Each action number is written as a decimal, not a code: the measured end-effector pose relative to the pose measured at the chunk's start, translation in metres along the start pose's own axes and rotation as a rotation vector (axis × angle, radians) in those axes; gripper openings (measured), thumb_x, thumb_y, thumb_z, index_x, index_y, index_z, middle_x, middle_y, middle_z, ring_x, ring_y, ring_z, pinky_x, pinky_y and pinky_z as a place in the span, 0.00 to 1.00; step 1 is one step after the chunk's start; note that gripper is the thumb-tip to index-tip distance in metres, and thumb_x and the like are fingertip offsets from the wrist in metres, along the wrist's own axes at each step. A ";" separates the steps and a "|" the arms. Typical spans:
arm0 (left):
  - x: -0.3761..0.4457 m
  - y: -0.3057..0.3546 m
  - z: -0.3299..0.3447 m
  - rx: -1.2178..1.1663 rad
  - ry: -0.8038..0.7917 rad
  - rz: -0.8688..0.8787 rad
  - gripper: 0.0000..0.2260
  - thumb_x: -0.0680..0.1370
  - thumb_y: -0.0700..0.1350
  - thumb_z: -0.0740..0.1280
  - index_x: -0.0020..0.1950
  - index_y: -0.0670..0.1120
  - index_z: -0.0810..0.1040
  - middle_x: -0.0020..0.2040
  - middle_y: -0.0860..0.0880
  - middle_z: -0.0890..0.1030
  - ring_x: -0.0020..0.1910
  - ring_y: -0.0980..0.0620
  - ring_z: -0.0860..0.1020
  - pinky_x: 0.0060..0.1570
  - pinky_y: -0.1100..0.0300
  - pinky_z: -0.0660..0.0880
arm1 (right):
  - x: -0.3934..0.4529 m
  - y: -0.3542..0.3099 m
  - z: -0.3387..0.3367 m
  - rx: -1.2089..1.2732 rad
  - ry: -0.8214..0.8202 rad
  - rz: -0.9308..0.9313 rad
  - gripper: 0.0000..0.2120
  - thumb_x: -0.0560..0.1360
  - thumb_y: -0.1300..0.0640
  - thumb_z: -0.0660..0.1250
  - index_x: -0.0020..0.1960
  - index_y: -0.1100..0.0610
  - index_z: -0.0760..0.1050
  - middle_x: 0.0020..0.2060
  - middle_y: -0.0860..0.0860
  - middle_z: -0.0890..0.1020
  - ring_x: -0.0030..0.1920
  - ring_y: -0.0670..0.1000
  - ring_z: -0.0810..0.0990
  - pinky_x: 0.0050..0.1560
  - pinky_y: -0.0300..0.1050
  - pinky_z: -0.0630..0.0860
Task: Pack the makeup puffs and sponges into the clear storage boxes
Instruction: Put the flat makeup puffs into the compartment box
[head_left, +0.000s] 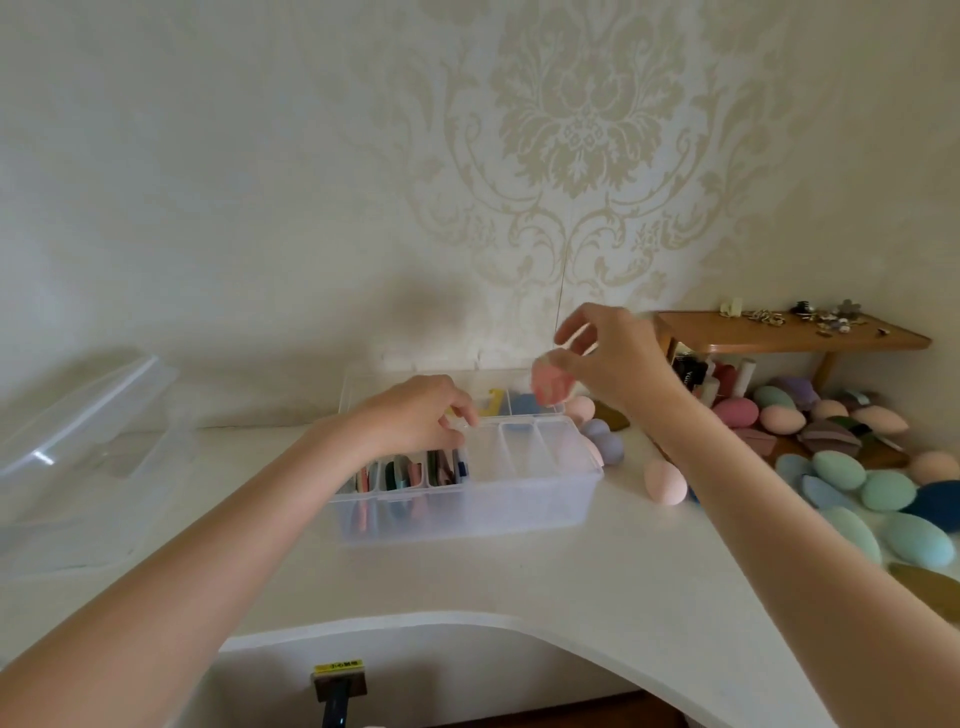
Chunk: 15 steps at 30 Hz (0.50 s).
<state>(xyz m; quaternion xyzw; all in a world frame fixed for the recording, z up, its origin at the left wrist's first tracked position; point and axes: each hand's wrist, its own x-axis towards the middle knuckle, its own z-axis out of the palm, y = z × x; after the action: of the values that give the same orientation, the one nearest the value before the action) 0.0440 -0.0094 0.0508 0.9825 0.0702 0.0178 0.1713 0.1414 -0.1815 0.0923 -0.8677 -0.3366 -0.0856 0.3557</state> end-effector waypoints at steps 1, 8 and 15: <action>-0.002 -0.002 -0.001 0.004 0.004 -0.002 0.10 0.76 0.44 0.65 0.57 0.49 0.78 0.53 0.53 0.73 0.52 0.56 0.76 0.54 0.61 0.72 | -0.006 -0.007 0.007 0.044 -0.036 -0.006 0.06 0.72 0.61 0.69 0.47 0.55 0.74 0.32 0.45 0.76 0.32 0.41 0.74 0.35 0.33 0.70; -0.015 -0.011 -0.005 -0.034 -0.007 -0.030 0.09 0.76 0.41 0.65 0.55 0.47 0.80 0.54 0.50 0.80 0.52 0.54 0.78 0.53 0.61 0.74 | -0.028 -0.020 0.056 -0.042 -0.167 0.002 0.08 0.72 0.61 0.66 0.51 0.59 0.76 0.42 0.53 0.81 0.42 0.52 0.79 0.41 0.43 0.75; -0.010 0.001 -0.004 -0.060 0.042 0.011 0.10 0.76 0.44 0.66 0.57 0.48 0.79 0.57 0.50 0.79 0.57 0.53 0.76 0.57 0.60 0.72 | -0.031 -0.015 0.076 -0.130 -0.272 -0.013 0.10 0.76 0.60 0.62 0.54 0.58 0.78 0.51 0.52 0.83 0.52 0.51 0.81 0.32 0.27 0.63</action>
<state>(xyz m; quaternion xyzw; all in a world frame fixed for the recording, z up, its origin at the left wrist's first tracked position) 0.0340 -0.0103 0.0543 0.9768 0.0680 0.0416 0.1990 0.1010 -0.1387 0.0325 -0.8902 -0.3812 0.0088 0.2492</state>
